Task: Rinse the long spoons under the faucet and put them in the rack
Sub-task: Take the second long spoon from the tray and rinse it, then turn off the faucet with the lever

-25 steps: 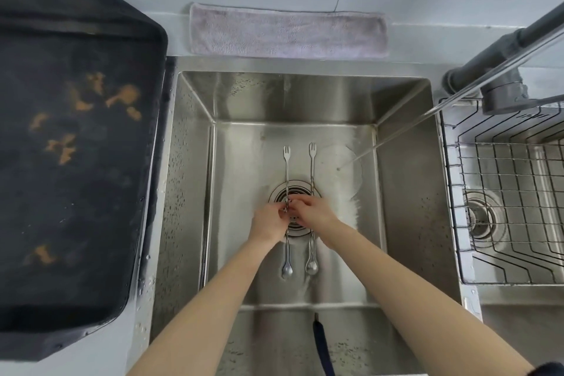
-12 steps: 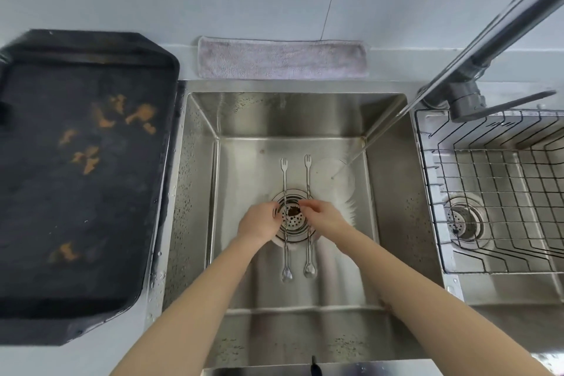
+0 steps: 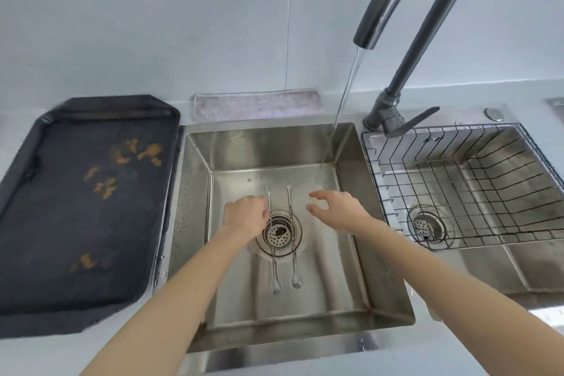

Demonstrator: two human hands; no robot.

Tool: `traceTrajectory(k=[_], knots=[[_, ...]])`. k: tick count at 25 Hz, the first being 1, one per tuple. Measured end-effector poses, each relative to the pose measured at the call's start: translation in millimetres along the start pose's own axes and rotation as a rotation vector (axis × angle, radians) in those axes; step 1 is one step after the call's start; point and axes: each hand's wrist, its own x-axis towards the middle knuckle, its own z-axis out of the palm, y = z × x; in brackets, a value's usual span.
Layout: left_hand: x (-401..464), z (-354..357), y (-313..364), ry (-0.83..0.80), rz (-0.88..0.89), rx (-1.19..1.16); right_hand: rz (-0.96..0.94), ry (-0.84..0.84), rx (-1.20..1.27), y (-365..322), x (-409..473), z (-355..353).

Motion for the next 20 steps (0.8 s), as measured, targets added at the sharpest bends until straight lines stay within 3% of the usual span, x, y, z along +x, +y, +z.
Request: traceTrajectory(k=[10,20], knots=[[-30,-67,66,0.114,0.167,0.189,-0.079,0.226,-0.048,28,-60,-68],[-33,-108,154,0.238,0.311,0.171,-0.061,0.382,0.017,76,-82,-126]])
